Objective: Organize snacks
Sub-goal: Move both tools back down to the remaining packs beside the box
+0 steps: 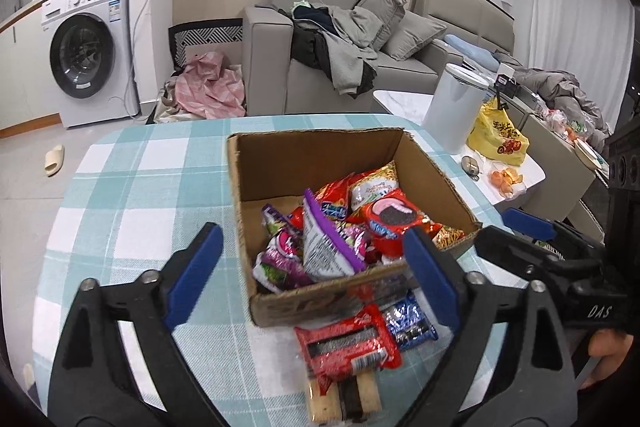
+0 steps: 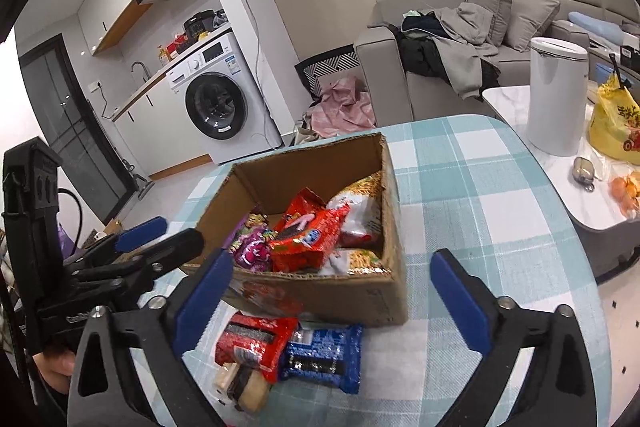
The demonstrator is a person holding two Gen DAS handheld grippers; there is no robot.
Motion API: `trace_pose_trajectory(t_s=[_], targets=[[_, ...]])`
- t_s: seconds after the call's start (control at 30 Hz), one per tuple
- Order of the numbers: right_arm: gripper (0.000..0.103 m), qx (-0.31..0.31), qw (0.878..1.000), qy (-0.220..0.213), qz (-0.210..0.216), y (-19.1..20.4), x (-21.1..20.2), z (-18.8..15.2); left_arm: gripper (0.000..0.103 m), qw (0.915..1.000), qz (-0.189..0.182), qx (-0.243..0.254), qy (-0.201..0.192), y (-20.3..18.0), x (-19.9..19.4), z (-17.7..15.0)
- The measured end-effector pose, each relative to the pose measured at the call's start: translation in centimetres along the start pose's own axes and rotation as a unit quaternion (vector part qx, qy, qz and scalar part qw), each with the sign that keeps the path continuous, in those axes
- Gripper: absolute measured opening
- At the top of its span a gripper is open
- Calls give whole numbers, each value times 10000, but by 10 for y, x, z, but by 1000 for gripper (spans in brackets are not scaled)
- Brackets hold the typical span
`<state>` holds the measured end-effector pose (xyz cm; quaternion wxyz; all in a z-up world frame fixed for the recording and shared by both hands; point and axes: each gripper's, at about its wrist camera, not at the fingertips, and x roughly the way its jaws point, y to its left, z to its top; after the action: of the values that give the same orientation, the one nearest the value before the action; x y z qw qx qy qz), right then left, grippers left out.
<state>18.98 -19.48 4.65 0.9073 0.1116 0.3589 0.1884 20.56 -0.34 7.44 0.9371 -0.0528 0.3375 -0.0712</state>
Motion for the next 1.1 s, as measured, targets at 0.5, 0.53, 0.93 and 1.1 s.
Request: trace_pose_trajectory(t_s=[0.5, 0.53, 0.93, 1.1], targets=[[103, -4, 9991, 384, -192, -10, -6, -32, 102, 9995, 189, -217, 145, 18, -35, -44], [103, -20, 9990, 399, -196, -9, -6, -33, 102, 9994, 193, -234, 166, 20, -34, -45], [103, -142, 9966, 772, -263, -8, 9, -55, 102, 9977, 273, -369, 505, 28, -23, -73], [103, -344, 9940, 994, -302, -4, 20, -63, 102, 9967, 286, -406, 643, 30, -14, -82]])
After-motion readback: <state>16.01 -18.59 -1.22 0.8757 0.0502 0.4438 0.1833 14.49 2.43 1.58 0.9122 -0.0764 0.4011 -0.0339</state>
